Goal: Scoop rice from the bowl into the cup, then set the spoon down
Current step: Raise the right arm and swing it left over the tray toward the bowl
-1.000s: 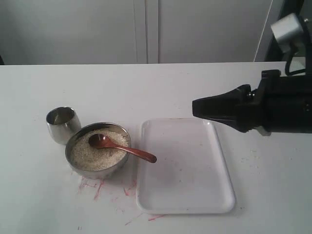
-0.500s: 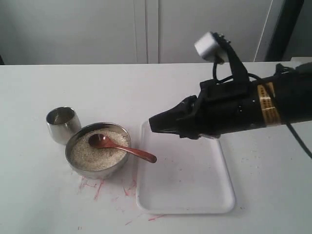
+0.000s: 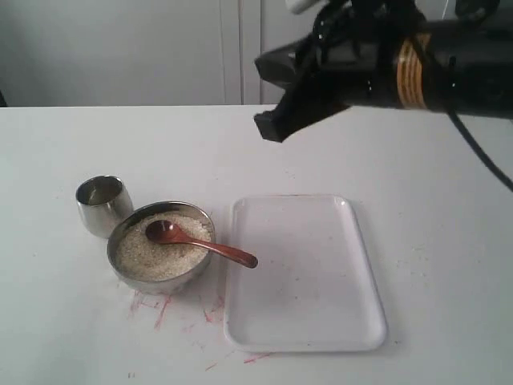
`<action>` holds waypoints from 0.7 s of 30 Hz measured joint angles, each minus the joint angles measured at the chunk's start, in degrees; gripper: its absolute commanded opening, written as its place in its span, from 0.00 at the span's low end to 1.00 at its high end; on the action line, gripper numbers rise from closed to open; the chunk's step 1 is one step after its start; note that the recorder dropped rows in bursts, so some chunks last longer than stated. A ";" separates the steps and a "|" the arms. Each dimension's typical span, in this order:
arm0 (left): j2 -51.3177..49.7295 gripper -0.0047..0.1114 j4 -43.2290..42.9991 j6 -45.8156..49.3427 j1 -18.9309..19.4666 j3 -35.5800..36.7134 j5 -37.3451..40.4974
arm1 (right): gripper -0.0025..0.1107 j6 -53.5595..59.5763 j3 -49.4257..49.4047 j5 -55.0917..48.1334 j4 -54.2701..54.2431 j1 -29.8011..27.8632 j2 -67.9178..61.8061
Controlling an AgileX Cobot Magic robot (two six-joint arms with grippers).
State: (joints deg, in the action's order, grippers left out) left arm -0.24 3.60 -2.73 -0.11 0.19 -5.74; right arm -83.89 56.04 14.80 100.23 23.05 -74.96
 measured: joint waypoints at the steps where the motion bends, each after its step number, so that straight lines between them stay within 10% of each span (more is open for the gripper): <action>1: 0.00 0.16 0.00 0.00 0.00 0.00 0.00 | 0.02 1.33 1.28 0.61 0.00 0.89 0.60; 21: 0.00 0.16 0.00 0.00 0.00 0.00 0.00 | 0.02 -13.53 6.01 26.24 -0.14 2.73 -14.52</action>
State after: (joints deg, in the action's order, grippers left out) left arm -0.24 3.60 -2.73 -0.11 0.19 -5.74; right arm -97.42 62.05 41.04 100.09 25.78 -89.48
